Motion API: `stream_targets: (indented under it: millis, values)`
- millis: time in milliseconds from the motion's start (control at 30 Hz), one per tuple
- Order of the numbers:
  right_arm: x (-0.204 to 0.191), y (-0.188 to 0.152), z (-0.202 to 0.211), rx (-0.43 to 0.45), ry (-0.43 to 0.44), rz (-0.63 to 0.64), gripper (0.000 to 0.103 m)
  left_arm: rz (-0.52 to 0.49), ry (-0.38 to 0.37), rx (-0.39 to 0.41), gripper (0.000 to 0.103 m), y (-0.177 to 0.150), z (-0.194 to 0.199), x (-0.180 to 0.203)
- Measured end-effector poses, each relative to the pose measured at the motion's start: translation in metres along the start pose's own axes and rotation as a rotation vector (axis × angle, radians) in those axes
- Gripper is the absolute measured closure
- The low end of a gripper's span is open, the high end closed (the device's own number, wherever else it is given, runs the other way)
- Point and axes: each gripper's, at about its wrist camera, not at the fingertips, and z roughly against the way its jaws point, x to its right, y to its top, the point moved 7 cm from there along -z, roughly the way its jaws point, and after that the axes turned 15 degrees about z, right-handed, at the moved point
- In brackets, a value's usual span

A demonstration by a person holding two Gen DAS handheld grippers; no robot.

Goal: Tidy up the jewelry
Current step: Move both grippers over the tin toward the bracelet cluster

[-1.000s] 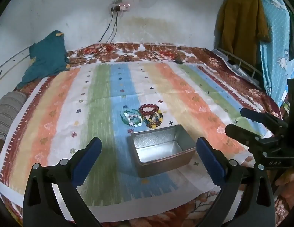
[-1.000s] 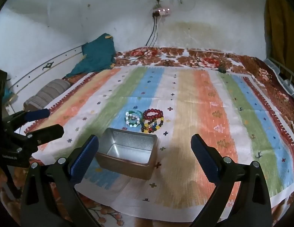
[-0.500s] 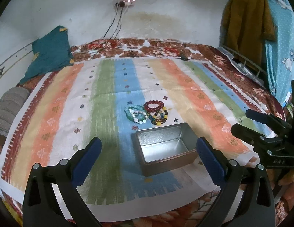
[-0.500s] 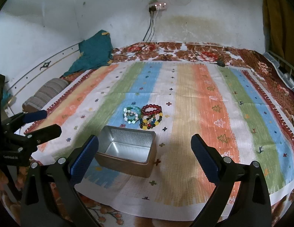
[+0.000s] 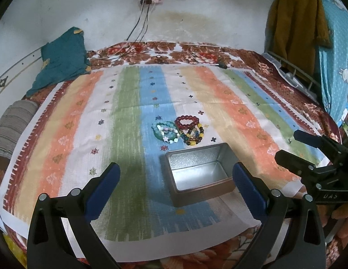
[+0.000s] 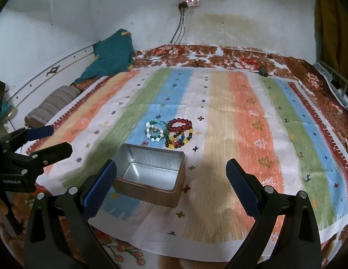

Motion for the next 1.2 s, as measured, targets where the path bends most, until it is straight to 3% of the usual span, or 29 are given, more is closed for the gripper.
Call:
stream_targets:
  millis: [733, 1200]
  values:
    - [0.007, 0.006, -0.016, -0.051, -0.007, -0.015, 0.004, -0.002, 0.074, -0.044, 0.006, 0.002, -0.017, -0.008]
    - [0.022, 0.025, -0.036, -0.074, -0.028, -0.013, 0.004, 0.003, 0.136, -0.055, 0.006, 0.029, -0.041, -0.014]
